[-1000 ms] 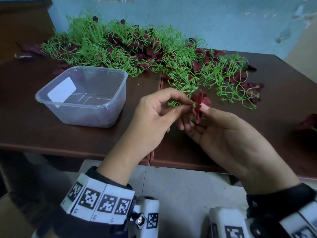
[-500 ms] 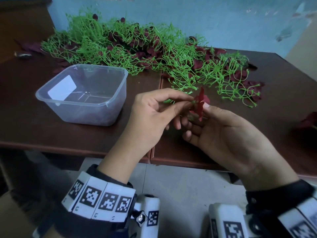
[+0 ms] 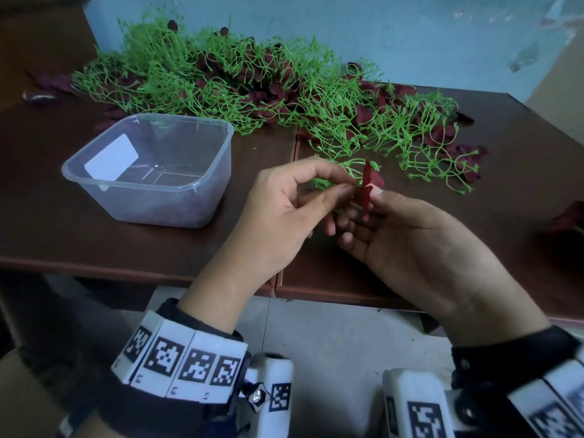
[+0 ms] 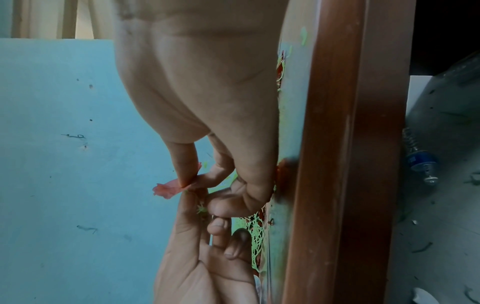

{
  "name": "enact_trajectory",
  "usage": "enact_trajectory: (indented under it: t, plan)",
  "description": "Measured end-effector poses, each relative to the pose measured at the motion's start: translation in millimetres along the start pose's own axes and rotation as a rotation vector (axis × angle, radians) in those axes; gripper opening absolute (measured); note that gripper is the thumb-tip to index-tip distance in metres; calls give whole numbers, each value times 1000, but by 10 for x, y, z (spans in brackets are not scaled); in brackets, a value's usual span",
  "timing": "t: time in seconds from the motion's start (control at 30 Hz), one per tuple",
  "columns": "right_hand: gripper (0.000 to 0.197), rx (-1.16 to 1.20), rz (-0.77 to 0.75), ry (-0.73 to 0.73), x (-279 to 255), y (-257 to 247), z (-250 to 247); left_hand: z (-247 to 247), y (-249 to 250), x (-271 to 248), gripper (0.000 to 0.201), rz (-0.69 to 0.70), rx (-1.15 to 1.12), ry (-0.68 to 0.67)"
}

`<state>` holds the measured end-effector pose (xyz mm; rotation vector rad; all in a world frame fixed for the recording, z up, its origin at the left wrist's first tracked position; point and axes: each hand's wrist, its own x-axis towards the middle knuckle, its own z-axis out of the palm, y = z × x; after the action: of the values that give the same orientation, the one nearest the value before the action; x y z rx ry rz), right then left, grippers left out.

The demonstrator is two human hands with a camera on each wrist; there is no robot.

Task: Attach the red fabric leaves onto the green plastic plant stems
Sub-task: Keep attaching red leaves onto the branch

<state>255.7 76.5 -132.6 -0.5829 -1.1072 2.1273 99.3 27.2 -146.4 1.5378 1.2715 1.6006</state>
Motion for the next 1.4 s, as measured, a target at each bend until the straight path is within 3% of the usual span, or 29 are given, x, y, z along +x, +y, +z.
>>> enact_trajectory:
  t: [0.27, 0.6, 0.97, 1.13, 1.27, 1.4]
  plan:
    - [20, -89, -98, 125, 3, 33, 21, -4, -33, 6, 9, 11, 9, 4]
    - [12, -73, -94, 226, 3, 8, 21, 4, -52, -2, 7, -2, 10, -6]
    - [17, -92, -99, 156, -37, 9, 12, 10, -44, 0, 10, 8, 28, -12]
    - [46, -18, -87, 142, -47, 34, 50, 6, -64, 5, 10, -22, 5, 8]
    - [21, 32, -5, 156, -34, 29, 47, 7, -34, 9, 13, -1, -34, -5]
    - [27, 83, 80, 90, -42, 22, 67, 15, 15, 2, 17, 12, -71, -19]
